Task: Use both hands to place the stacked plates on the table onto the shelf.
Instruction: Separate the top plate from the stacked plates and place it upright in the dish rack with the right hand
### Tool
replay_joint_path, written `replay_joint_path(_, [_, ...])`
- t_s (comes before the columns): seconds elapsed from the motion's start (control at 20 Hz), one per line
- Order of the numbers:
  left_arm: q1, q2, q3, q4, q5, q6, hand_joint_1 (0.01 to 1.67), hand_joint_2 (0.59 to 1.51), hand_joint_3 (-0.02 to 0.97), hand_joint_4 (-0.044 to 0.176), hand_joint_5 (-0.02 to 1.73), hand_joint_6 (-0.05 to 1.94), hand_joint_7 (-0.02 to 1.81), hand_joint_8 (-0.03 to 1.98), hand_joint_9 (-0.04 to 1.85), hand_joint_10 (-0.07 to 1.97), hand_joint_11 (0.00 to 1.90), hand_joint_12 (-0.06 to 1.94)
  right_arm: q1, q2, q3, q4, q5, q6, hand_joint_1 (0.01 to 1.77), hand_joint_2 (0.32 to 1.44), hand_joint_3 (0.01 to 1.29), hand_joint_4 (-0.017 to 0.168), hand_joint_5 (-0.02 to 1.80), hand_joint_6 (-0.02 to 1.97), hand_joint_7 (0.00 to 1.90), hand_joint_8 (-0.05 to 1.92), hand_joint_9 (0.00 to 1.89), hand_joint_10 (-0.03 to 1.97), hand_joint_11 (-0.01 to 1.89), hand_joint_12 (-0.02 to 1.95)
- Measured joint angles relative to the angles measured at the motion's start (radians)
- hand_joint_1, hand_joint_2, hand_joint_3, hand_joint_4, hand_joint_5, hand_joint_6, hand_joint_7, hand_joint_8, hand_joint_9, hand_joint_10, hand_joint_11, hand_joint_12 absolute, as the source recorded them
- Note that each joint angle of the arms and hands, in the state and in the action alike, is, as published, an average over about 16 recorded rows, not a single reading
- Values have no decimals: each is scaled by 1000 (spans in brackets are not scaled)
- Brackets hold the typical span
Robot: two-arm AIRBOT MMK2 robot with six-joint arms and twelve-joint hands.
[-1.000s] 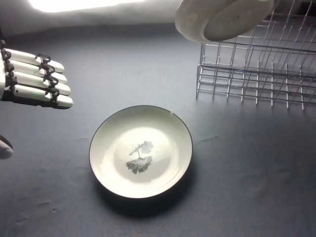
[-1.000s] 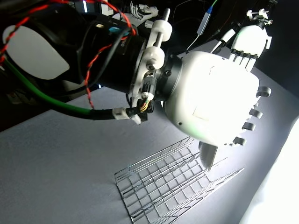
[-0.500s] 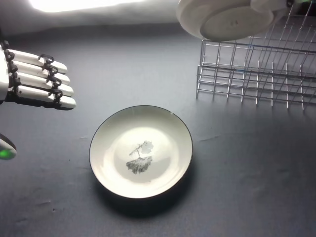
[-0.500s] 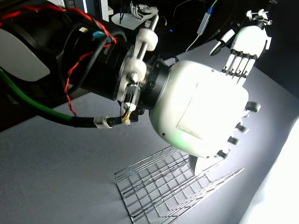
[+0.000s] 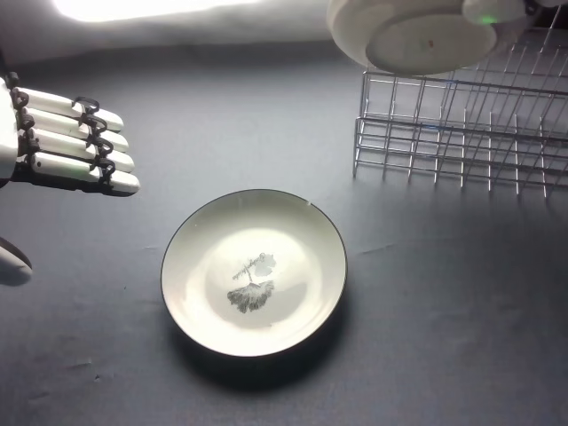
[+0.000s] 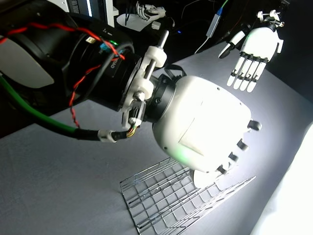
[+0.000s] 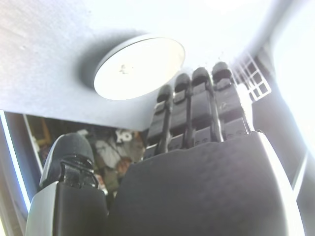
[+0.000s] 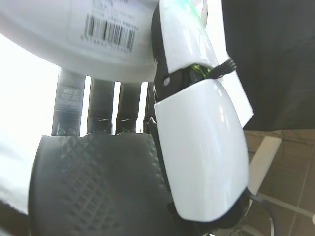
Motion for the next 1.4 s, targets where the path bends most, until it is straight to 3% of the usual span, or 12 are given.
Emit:
replay_joint_path(0.4, [0,0,0,0,0,-1,14,1197,12,2,96,6,103,15,67,10,33,23,-37,11,43,-56,17,1,1392,1043,10,-5,894,1011,998,954,920,1170,774,1344])
replay_joint_path(0.9, [0,0,1,0,0,-1,13,1194,11,2,117,6,122,15,90,9,44,47,-162,27,72,-121,76,1,1379,1059,10,-5,863,1024,972,998,894,1170,756,1350])
replay_joint_path(1.15, [1,-6,0,3,-8,-3,13,1189,12,2,119,6,125,15,94,9,41,59,-211,36,71,-147,111,1,1315,1058,11,-4,808,821,935,776,858,969,664,1333])
replay_joint_path(1.4, [15,-32,-5,12,-16,2,13,1184,12,2,118,6,121,15,96,9,32,99,-216,42,64,-176,132,1,1209,1040,12,-4,723,505,823,460,737,645,457,1320])
